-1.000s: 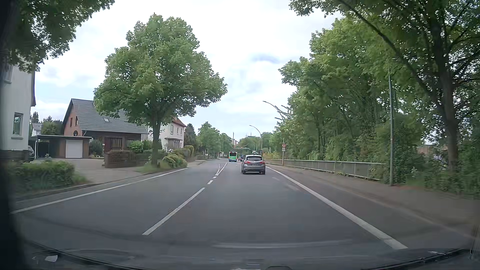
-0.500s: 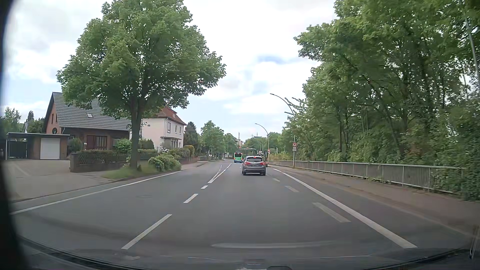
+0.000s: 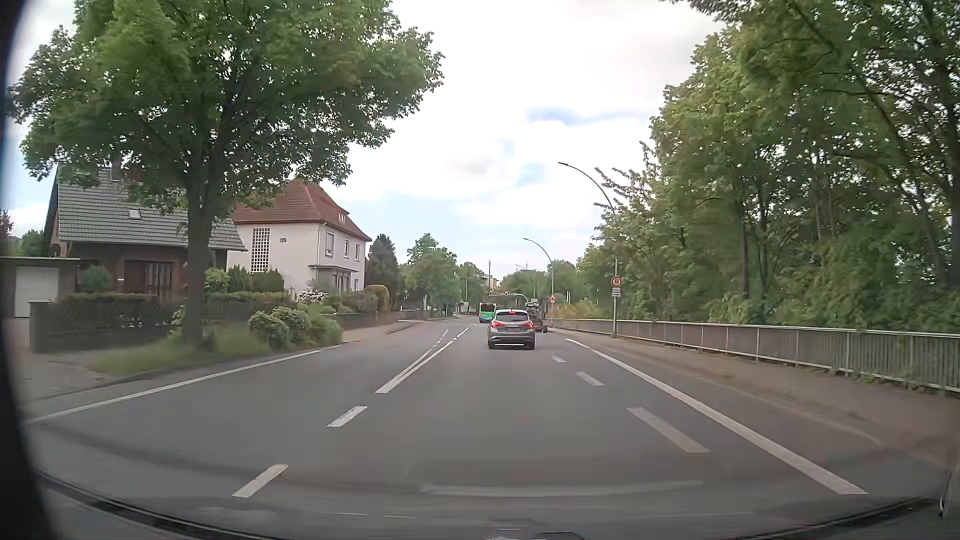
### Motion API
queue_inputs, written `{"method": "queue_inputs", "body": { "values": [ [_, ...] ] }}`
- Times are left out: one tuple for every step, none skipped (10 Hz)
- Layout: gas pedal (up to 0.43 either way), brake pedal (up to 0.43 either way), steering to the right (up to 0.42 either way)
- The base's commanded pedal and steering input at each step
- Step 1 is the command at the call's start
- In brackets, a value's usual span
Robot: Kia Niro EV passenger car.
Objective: Follow the waypoints while adhering to traffic rules and regulations
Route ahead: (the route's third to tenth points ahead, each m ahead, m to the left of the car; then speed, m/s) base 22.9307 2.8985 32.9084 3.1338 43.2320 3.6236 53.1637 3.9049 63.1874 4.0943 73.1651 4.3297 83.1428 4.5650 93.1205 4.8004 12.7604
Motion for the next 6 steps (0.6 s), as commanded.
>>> {"method": "queue_inputs", "body": {
  "values": [
    [0.130, 0.000, -0.014],
    [0.130, 0.000, -0.014],
    [0.130, 0.000, -0.014],
    [0.130, 0.000, -0.014],
    [0.110, 0.000, -0.013],
    [0.079, 0.000, -0.012]
  ]
}}
